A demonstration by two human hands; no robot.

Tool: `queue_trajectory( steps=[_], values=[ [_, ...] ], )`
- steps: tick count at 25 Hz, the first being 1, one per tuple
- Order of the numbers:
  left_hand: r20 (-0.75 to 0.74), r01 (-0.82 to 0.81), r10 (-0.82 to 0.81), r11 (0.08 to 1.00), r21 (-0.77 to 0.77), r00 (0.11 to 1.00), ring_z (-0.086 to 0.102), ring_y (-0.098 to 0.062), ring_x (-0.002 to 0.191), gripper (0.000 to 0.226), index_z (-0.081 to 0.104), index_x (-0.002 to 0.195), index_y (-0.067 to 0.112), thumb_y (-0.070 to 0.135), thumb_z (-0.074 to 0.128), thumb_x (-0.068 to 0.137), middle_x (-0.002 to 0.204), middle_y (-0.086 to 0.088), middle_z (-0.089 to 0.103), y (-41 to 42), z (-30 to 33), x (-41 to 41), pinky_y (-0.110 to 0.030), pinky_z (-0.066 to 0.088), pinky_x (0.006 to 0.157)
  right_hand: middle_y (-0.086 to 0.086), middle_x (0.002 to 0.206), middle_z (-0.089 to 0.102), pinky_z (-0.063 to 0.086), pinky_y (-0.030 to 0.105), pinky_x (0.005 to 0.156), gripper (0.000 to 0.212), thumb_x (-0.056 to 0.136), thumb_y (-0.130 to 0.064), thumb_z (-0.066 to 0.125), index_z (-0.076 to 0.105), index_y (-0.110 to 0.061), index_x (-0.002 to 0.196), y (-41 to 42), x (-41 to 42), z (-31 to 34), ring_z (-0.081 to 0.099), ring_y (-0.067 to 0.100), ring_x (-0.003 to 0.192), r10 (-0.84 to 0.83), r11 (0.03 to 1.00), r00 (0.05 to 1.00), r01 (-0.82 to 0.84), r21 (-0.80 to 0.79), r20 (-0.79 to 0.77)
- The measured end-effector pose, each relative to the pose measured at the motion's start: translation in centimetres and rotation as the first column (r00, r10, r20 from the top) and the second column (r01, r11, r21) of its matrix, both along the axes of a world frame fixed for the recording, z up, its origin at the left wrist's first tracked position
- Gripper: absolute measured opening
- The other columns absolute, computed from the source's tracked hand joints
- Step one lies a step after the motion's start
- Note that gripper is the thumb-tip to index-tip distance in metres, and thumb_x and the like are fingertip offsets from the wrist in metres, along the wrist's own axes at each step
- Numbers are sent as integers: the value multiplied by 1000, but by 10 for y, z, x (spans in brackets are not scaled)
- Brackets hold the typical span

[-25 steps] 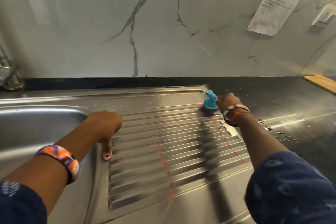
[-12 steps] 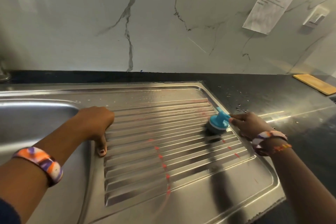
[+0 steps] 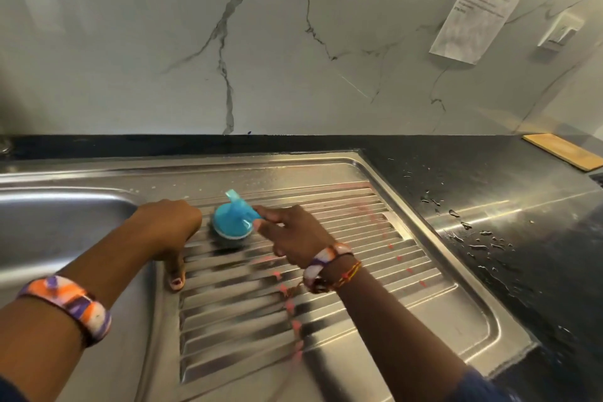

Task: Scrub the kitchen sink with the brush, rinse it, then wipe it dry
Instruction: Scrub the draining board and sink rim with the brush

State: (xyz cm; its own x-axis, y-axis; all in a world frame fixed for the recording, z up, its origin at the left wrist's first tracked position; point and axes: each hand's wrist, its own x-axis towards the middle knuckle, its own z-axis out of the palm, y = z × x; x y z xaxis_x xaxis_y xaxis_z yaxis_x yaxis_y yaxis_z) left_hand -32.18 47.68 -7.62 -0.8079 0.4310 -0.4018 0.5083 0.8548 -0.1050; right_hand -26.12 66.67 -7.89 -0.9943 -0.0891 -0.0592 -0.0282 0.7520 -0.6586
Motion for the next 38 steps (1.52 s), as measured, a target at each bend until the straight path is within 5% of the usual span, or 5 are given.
queue_trajectory(
  steps=[10,16,20,30,38],
  values=[
    [5,-15,15,999,46,1000,48,-11,80,48,49,86,20,41,84,62,86,5,48,-3,-2,1,-20,39,67,13,91,65,53,26,58,34,96,-22,51,58,-13,128,185,7,30,61,24,69,-666,732,745,638,238,49],
    [-9,-38,38,996,85,999,44,-10,79,49,38,75,23,39,83,65,85,6,44,-6,-1,3,-18,35,62,11,118,60,44,32,83,36,99,-29,37,47,-14,131,10,18,7,58,29,107,-243,791,944,327,517,-224],
    [15,-77,76,991,113,997,45,-7,73,50,36,73,24,40,84,63,79,10,44,-10,-2,5,-17,33,55,17,106,68,43,31,74,36,97,-25,44,55,-19,131,-42,20,0,62,35,98,78,967,983,-34,254,-166],
    [82,-109,90,957,270,993,38,-5,53,51,34,57,20,25,83,67,59,6,40,-21,-14,4,-16,29,51,17,122,62,46,39,94,35,96,-27,47,60,-13,126,174,20,31,58,34,110,-693,622,713,664,416,-102],
    [91,-211,191,895,392,977,58,-9,79,29,51,82,22,27,78,73,86,3,59,-35,-28,15,-22,50,71,9,116,66,48,34,85,35,96,-32,41,57,-26,127,-44,45,-6,61,30,107,-68,958,983,113,265,-173]
  ],
)
